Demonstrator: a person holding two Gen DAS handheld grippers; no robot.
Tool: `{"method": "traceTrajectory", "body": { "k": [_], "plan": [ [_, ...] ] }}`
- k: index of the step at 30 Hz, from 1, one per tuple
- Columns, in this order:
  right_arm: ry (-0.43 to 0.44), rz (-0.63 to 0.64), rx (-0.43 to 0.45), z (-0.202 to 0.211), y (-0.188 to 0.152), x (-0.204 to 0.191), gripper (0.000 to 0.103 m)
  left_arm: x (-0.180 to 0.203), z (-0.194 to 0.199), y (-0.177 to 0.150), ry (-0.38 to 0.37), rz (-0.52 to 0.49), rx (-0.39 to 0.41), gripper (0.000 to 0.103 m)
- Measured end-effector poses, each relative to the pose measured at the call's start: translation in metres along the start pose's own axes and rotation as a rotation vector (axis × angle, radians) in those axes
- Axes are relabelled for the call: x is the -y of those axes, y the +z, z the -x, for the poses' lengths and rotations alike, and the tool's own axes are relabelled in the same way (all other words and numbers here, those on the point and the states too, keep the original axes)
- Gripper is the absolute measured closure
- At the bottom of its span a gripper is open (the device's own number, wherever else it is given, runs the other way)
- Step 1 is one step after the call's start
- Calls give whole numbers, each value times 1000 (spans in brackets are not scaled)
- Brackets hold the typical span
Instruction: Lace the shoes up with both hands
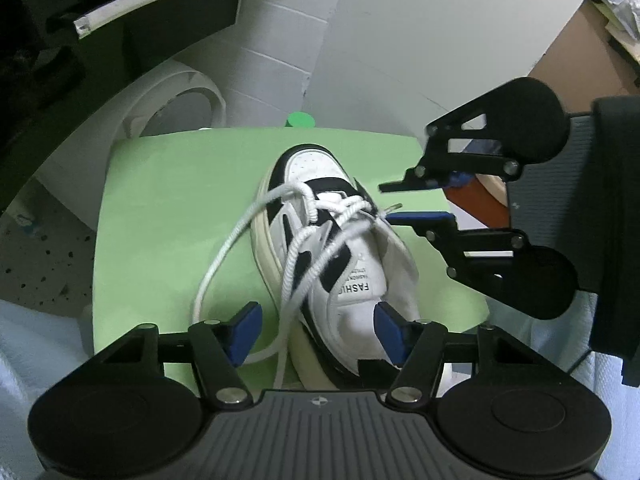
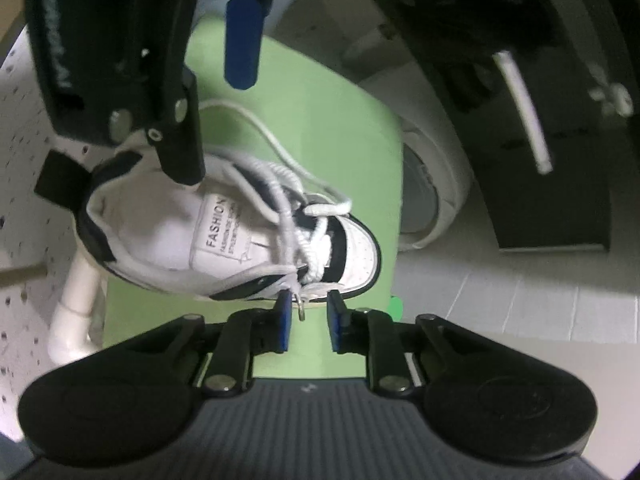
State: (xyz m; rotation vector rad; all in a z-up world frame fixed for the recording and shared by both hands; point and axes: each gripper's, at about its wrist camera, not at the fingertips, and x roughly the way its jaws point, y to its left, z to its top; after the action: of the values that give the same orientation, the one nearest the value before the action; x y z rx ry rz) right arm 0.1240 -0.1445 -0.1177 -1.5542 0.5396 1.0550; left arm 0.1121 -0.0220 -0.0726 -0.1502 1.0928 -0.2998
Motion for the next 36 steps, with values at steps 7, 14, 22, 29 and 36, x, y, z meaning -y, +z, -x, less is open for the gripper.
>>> {"method": "traceTrajectory", "body": {
  "k": [7, 14, 22, 29, 36],
  "plan": [
    [19, -221, 19, -5, -3, 4, 100, 1, -5, 1, -34, 3, 2, 43],
    [194, -1320, 152, -14, -72, 44, 100, 13, -17, -1, -98, -60, -15, 54],
    [250, -2071, 325, -17, -129, 6, 100, 22, -20, -7, -135, -122, -23, 54],
    [179, -2098, 359, -16, -131, 6, 100, 34, -23, -17, -173, -206, -57, 52],
    [125, -2206, 492, -2, -157, 3, 101, 42, -31, -25, -180, -267, -103, 50]
  ]
}}
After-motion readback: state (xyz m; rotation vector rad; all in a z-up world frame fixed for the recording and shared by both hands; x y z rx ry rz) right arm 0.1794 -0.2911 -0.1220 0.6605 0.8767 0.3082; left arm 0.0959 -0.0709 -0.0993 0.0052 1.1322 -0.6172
